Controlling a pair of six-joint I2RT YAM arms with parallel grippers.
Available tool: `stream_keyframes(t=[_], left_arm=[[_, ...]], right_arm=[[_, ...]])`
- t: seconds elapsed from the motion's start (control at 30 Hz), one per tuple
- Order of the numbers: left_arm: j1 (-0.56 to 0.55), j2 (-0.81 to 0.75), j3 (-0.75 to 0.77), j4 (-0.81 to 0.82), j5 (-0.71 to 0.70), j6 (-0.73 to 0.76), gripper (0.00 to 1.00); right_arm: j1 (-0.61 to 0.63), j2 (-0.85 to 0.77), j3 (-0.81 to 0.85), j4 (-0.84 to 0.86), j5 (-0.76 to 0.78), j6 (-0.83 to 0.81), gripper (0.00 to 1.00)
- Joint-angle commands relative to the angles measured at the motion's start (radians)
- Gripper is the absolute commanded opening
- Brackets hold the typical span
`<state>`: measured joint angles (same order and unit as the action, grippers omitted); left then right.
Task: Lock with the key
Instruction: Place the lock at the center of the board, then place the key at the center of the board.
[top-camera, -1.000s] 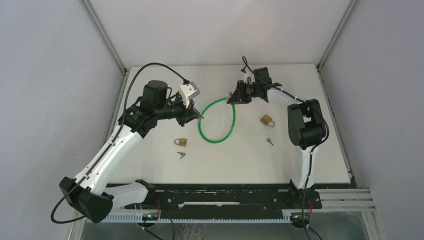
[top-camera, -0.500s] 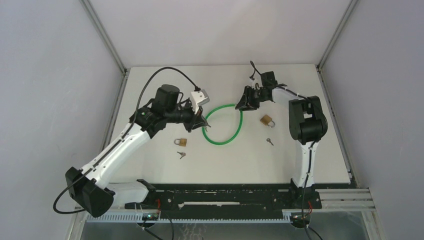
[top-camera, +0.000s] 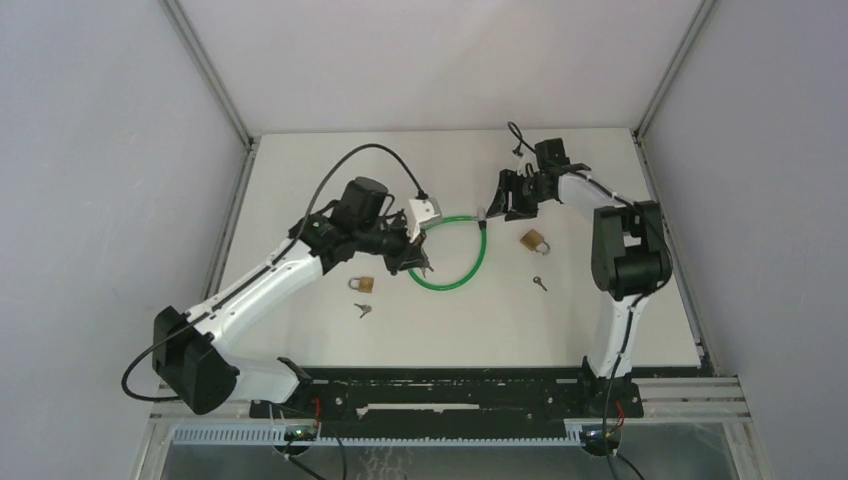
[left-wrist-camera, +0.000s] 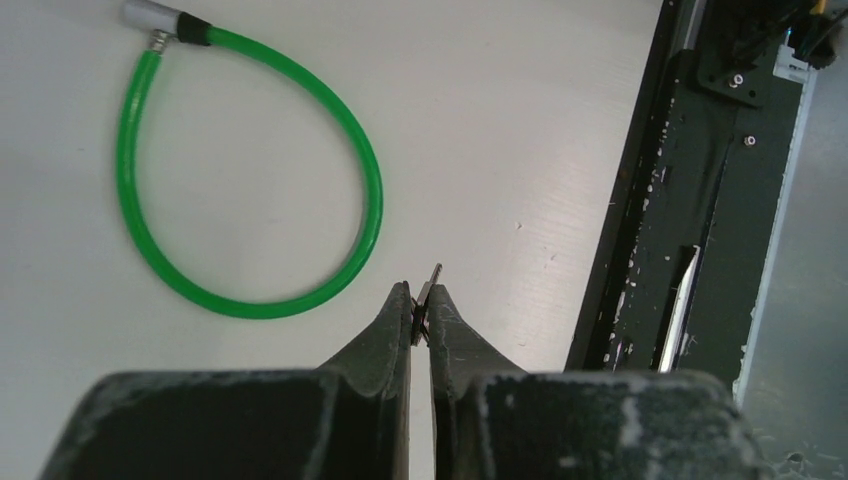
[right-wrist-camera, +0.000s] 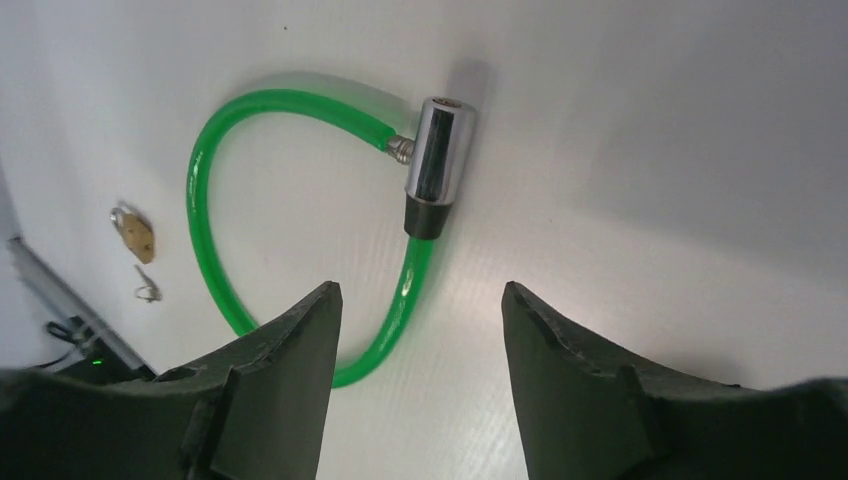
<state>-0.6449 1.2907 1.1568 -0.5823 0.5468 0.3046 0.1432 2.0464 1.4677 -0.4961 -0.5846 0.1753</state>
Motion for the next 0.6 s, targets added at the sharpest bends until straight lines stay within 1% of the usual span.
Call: stream_keyframes(t=[0.0,0.17,0.33,0.43,0.57], left_arm=[[-0.043,0.077,-0.014,0.002,0.033,0.068,0.1],[-0.107,0.19,-0.011,0.025,-0.014,0.114,0.1],[-0.162,0.325,0.021,0.06,-0.079,0.121,0.1],[-0.171,0.404,0.062,0.065,-0.069,0.088,0.1],[-0.178,0.466,0.085,0.083,-0.012,0.028,0.12]], right_arm=[[-0.01,-0.206,-0.034,-0.012,0.109,-0.136,0.68],[-0.022,-0.389,-0.118,-0.037,0.164,-0.213,0.71],[-0.065,-0.564,-0.224,-0.024,0.148,-0.243,0.71],[-0.108,-0.651,-0.321,0.07,0.115,-0.24,0.72],[-0.161,-0.679,-0.358,0.106,0.069,-0.223,0.73]])
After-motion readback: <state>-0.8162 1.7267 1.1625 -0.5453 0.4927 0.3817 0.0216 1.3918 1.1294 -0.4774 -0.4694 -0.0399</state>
